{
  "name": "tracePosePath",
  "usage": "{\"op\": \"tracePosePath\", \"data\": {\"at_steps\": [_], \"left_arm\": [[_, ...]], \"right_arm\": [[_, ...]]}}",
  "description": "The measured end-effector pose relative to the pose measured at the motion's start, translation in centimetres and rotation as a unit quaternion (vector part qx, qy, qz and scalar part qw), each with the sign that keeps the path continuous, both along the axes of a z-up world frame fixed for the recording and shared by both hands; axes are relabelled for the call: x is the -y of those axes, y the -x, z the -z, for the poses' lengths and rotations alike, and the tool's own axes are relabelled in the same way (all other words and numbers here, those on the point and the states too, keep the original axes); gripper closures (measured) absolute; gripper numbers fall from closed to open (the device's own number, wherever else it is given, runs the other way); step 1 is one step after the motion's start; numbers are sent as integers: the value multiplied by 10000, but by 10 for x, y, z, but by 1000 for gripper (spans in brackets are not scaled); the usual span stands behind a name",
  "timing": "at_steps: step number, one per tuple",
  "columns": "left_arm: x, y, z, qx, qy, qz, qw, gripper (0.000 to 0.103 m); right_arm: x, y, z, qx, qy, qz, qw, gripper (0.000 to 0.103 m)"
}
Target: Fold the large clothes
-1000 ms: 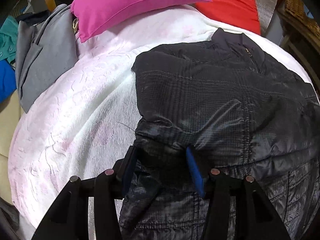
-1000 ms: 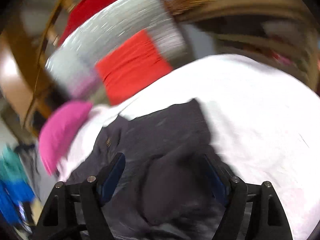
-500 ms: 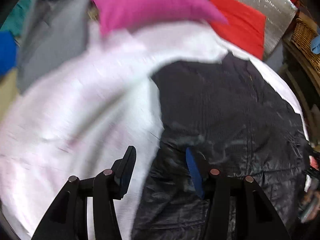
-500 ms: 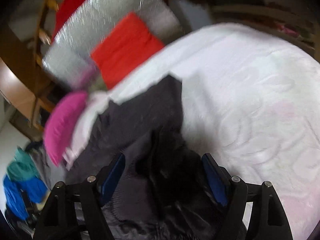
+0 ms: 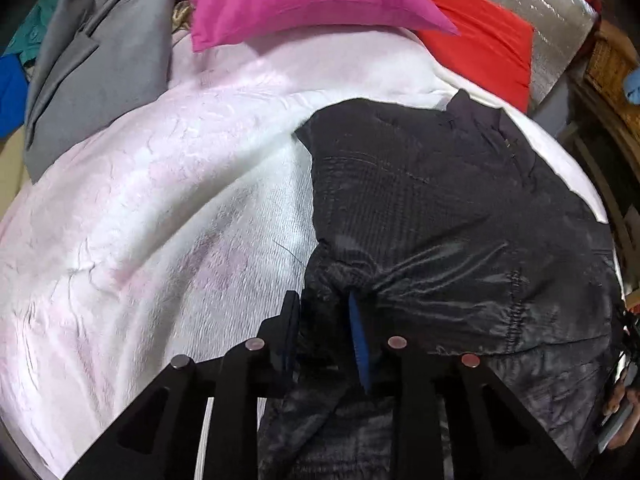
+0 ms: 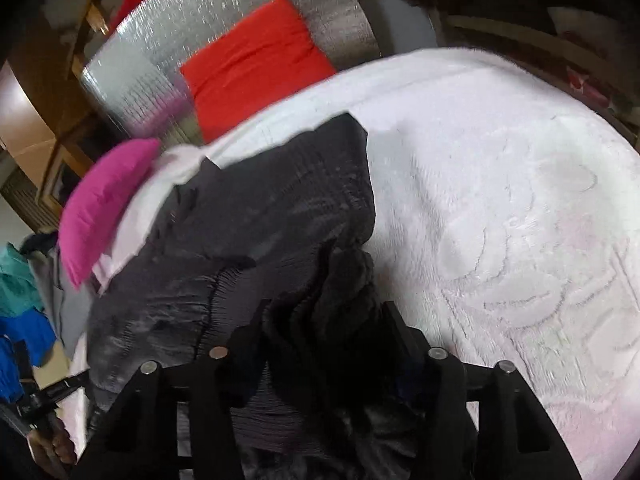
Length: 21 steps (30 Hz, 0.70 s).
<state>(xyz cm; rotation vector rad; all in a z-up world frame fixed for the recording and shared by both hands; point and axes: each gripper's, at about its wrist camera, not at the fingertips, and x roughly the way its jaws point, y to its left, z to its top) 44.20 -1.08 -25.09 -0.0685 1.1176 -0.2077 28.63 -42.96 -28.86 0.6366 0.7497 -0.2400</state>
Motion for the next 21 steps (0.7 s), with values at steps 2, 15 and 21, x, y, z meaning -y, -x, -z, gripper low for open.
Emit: {"op": "tracePosePath", "data": {"at_steps": [2, 15, 21], "left_arm": [[-5, 7, -8, 16, -1, 19, 10000, 75], [-41, 150, -27, 648, -181, 683, 9954, 60], [-64, 223, -21, 627, -130, 901, 9939, 48]], "right_arm": [[3, 11, -11, 196, -152, 6, 9997, 32], [9, 147, -38, 641, -365, -282, 9969, 28], [5, 221, -28, 691, -521, -445, 9953, 28]]}}
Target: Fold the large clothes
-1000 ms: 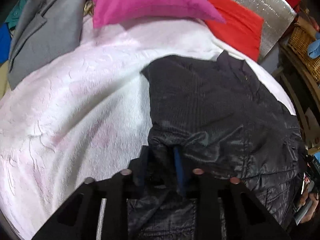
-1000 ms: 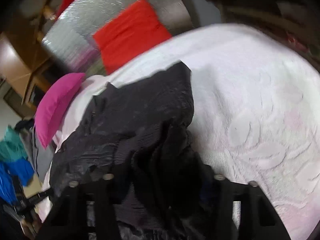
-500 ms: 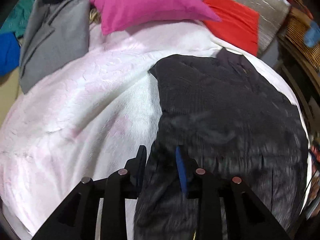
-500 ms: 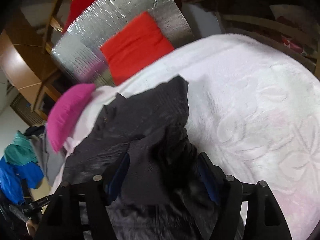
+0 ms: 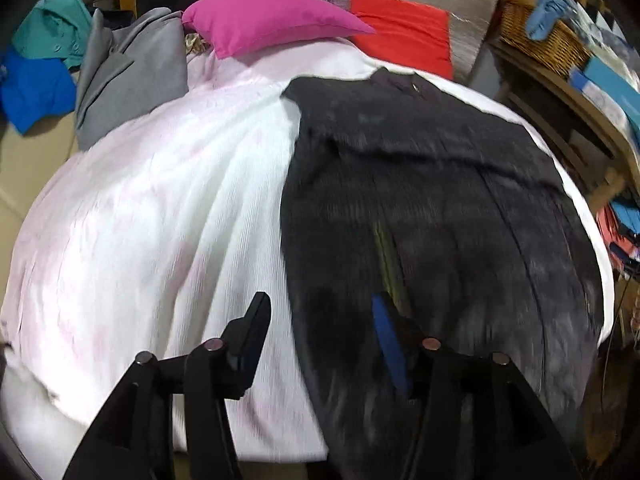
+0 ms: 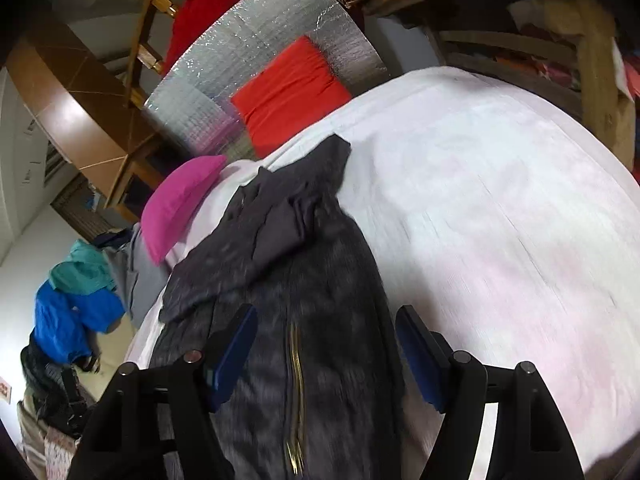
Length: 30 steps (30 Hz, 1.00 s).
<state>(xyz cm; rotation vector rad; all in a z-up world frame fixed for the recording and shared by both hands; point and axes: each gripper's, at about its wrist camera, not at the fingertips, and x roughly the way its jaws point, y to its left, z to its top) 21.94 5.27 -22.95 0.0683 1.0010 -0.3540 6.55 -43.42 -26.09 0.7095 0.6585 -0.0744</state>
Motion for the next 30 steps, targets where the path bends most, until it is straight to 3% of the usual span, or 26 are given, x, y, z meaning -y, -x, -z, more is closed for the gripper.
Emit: {"op": "tracePosePath", "data": {"at_steps": [4, 12, 23, 30], "left_arm": [[-19, 41, 4, -106, 92, 23, 9999, 43], [-30, 83, 17, -587, 771, 73, 9953, 41], [-32, 109, 22, -817, 1078, -5, 9908, 41], [-39, 109, 25, -850, 1233, -171, 9886, 41]], "right_arm": [[-8, 40, 19, -166, -327, -163, 9992, 28], [-25, 84, 57, -288, -917, -386, 9946, 27], [-56, 83, 98, -481, -1295, -593, 9886, 26], [-74, 82, 87, -330, -1141, -831, 9894, 25]]}}
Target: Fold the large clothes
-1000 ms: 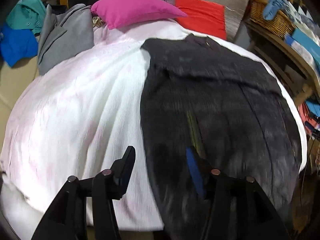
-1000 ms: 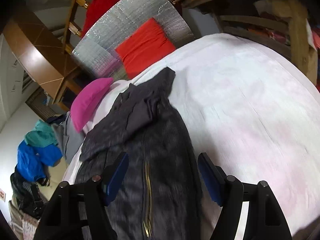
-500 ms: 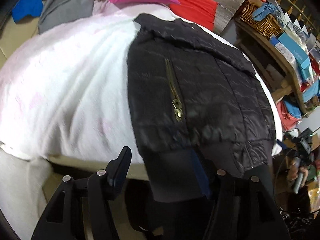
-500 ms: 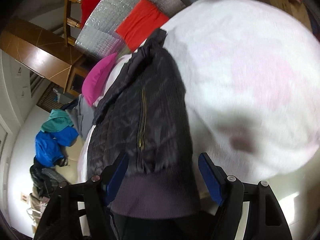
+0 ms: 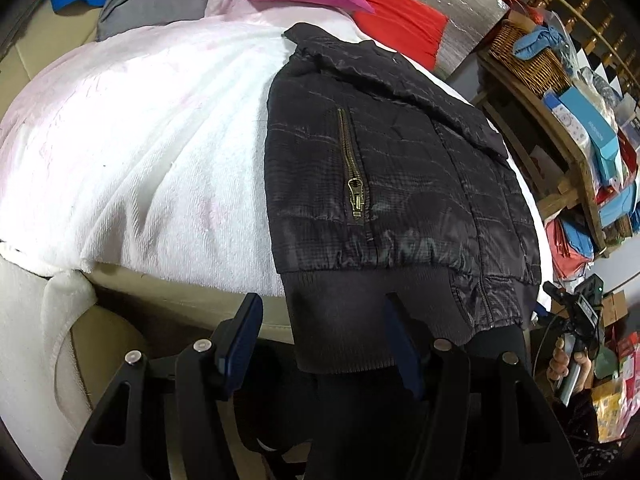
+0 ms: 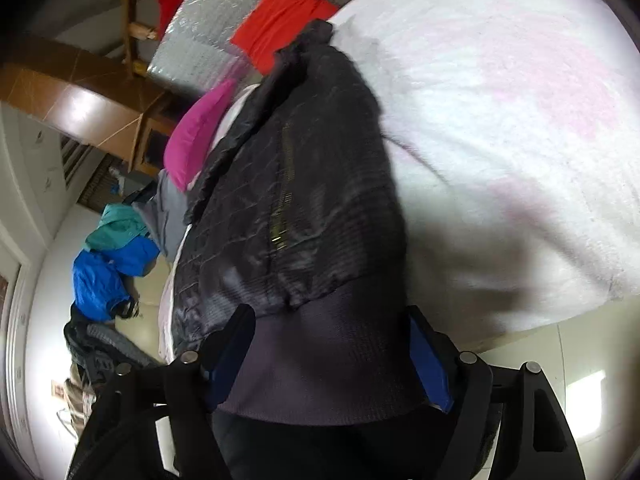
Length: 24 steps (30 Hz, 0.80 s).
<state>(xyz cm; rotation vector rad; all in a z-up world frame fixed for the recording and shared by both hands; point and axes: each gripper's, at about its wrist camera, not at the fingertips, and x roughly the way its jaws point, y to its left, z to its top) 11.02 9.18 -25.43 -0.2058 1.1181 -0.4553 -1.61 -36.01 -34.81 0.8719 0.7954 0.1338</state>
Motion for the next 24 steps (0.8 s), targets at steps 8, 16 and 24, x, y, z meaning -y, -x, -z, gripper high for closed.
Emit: {"op": "tracePosePath", "data": {"at_steps": [8, 16, 24], "left_arm": [[6, -18, -13, 191, -240, 38, 9995, 41], [23, -113, -50, 633, -593, -58, 9962, 33], [62, -251, -50, 557, -650, -106, 9963, 33]], "right_arm": [[13, 5, -33, 124, 460, 154, 9987, 25], [55, -60, -97, 541, 705, 581, 9944, 20], [75, -220, -100, 216, 1091, 588, 9921, 19]]}}
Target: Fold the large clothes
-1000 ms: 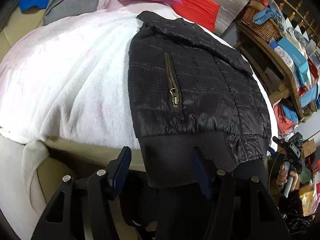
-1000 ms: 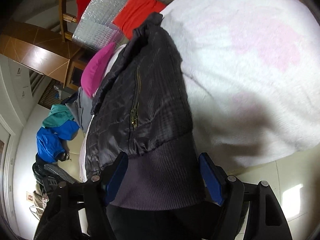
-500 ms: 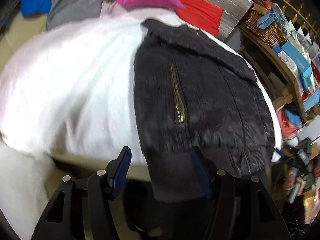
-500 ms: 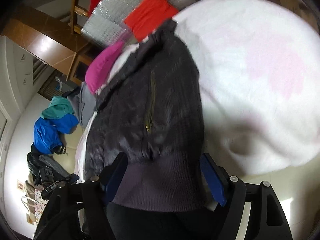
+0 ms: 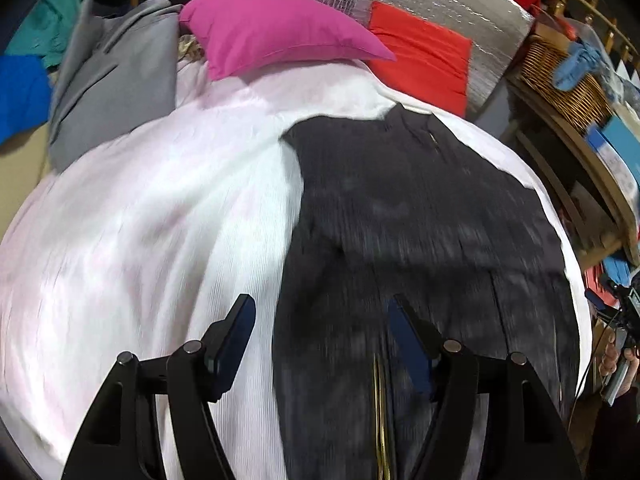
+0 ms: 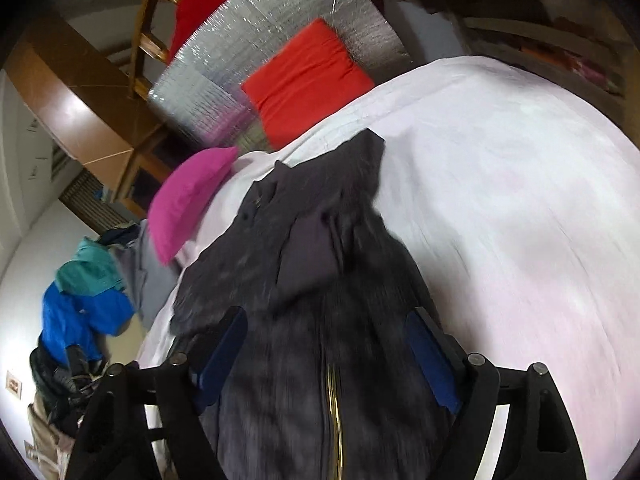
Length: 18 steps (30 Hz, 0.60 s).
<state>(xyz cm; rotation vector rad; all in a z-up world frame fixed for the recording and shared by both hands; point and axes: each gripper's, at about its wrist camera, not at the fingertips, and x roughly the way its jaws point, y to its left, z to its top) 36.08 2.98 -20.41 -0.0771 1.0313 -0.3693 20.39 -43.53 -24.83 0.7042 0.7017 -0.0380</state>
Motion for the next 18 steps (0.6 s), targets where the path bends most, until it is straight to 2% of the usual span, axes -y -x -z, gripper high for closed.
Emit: {"op": "tracePosePath", "data": {"at_steps": [4, 7, 10, 13, 14, 16, 17, 18], "left_arm": [[10, -67, 18, -319, 139, -227, 9991, 32], [17, -105, 32, -510, 323, -329, 9976, 32], [26, -128, 44, -689, 478, -320, 9960, 33], [41, -139, 60, -931, 657, -159, 9934, 33], [44, -141, 64, -966, 699, -123, 9928, 33], [50, -141, 69, -997, 749, -45, 9922, 36], [52, -141, 69, -968, 731, -48, 9926, 39], [55, -142, 69, -903, 689, -74, 9935, 47]], "right_arm": [[20, -81, 3, -158, 214, 31, 9996, 19], [40, -124, 17, -269, 180, 66, 9995, 19], [55, -154, 41, -445, -32, -15, 9990, 19], [56, -172, 62, -530, -522, -298, 9968, 19], [51, -176, 65, -486, -578, -501, 9959, 18], [38, -182, 63, -390, -351, -872, 9948, 18], [33, -183, 62, -381, -280, -964, 9942, 20], [30, -182, 60, -372, -180, -990, 9942, 35]]}}
